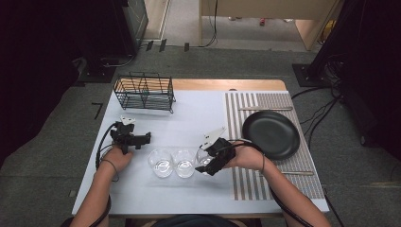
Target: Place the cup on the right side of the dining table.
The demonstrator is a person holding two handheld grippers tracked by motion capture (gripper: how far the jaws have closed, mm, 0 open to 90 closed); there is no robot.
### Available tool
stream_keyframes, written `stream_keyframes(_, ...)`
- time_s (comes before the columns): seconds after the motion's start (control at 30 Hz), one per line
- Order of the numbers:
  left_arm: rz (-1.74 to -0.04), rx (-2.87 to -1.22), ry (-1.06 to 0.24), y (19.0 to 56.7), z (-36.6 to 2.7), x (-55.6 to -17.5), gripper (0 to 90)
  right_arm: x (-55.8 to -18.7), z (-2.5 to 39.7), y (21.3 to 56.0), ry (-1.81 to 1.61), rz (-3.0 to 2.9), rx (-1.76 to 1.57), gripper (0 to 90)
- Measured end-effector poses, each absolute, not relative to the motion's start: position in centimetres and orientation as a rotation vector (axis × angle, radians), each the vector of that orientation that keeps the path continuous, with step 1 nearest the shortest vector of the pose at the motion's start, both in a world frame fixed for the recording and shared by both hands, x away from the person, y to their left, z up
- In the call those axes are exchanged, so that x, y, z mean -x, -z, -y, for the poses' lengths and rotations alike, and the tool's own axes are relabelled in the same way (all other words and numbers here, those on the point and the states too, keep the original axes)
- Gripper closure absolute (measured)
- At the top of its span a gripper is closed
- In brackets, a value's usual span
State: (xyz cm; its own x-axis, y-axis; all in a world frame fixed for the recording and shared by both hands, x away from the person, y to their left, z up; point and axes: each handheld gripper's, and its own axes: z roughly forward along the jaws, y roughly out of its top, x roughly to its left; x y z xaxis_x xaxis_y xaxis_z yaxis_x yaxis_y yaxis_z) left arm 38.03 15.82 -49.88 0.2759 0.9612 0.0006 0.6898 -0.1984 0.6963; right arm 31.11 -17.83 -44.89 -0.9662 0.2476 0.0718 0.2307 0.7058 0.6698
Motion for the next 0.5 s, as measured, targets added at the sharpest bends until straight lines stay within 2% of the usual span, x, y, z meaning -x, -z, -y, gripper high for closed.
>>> stream_keyframes(0.5, -1.480, -1.966, -0.600, 49.87, -15.82, -38.04, 0.0, -31.04, 17.85, 44.85, -1.138, -2.885, -0.395, 17.9)
